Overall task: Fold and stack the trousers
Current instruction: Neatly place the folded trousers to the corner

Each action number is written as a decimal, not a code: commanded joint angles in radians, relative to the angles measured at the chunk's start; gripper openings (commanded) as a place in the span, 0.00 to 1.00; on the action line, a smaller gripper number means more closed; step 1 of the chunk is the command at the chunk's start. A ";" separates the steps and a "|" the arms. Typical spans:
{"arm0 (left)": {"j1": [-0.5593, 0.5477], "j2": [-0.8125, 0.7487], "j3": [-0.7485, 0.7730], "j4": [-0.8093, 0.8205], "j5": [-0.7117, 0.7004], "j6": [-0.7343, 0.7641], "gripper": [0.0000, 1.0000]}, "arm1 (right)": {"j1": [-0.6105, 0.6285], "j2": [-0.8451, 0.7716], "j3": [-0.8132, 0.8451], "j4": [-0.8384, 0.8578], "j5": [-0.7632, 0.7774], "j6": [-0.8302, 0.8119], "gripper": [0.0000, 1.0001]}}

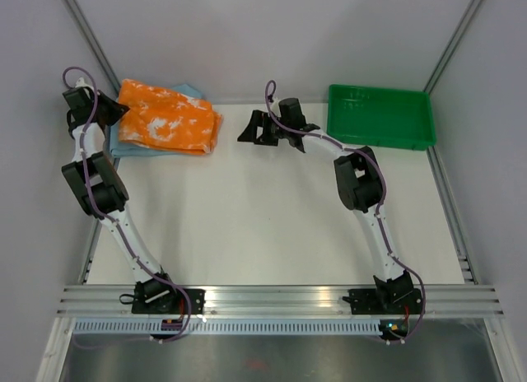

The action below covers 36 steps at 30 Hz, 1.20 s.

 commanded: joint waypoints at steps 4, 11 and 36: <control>0.062 0.007 0.105 0.081 -0.143 -0.029 0.02 | 0.005 -0.095 -0.147 -0.029 -0.049 -0.032 0.98; 0.105 0.030 0.136 0.115 -0.188 -0.084 0.02 | 0.013 -0.124 -0.218 -0.054 -0.044 -0.052 0.98; 0.055 -0.055 0.038 0.078 -0.542 0.172 0.02 | 0.022 -0.273 -0.094 -0.336 0.364 -0.144 0.98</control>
